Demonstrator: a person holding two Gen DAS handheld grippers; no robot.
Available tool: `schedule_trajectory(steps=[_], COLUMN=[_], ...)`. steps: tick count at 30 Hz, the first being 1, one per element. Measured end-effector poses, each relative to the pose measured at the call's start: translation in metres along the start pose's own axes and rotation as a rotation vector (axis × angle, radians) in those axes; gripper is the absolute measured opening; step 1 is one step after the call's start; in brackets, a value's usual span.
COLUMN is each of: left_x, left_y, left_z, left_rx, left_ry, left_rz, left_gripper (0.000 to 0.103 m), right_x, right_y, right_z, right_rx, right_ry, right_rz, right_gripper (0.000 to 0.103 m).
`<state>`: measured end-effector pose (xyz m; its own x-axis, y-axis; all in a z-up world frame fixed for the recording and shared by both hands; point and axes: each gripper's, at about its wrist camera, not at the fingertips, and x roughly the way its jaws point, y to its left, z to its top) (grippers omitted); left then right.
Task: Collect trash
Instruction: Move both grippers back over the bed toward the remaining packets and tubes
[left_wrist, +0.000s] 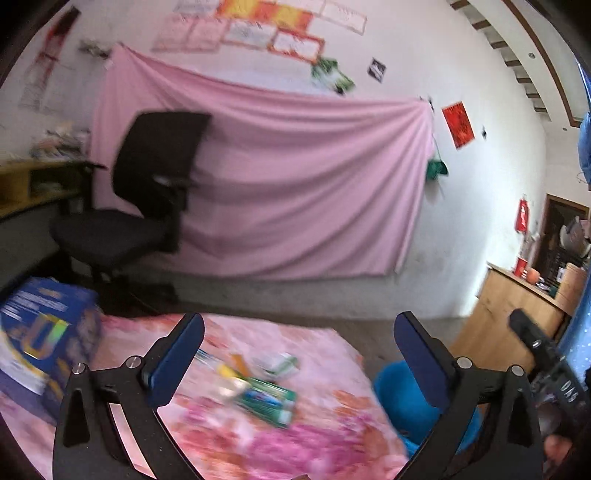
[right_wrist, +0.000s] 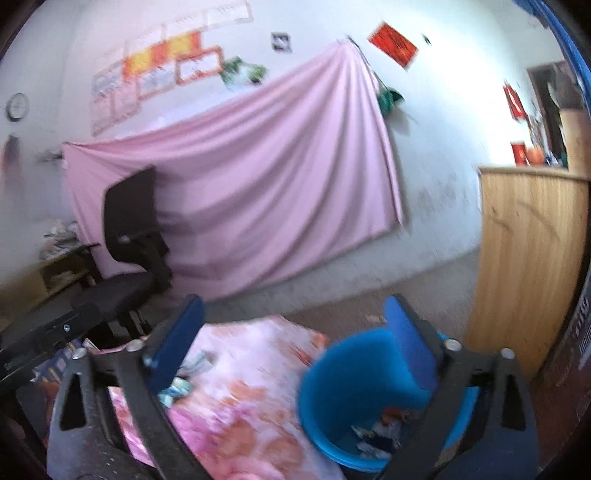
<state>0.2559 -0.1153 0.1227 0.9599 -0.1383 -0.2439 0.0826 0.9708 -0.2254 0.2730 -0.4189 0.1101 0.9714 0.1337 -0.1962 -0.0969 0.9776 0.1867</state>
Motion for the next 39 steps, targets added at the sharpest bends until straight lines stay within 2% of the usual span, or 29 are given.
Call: schedule_trajectory(steps=[2,7,14,20,30,34,39], left_x=[-0.017,-0.049,-0.076,-0.086,-0.069,-0.050,-0.017], left_y=[0.011,0.044,0.071,0.084,0.085,0.085,0.084], left_z=[0.000,-0.002,-0.009,-0.014,-0.032,-0.041,-0.050], left_rx=[0.013,0.027,0.052,0.060,0.099,0.115,0.134], left_ry=[-0.035,-0.087,-0.135,-0.153,-0.111,-0.049,0.075], left_rz=[0.033,0.099,0.178,0.224,0.234,0.219,0.217], left_gripper=[0.101,0.101,0.101,0.101,0.101,0.101,0.101], right_x=[-0.010,-0.027,-0.037,-0.046,-0.026,-0.014,0.011], right_y=[0.017,0.055,0.102,0.124,0.136,0.133,0.124], right_z=[0.006,0.009,-0.002,-0.016,-0.036,-0.046,-0.057], right_rx=[-0.020,-0.085,-0.148,-0.177,-0.223,-0.240,-0.242], right_ry=[-0.064,-0.165,-0.235,-0.273,-0.183,-0.123,-0.004], right_rz=[0.047,0.085,0.136,0.177,0.203,0.191,0.187], right_gripper=[0.103,0.103,0.103,0.103,0.103,0.103,0.103])
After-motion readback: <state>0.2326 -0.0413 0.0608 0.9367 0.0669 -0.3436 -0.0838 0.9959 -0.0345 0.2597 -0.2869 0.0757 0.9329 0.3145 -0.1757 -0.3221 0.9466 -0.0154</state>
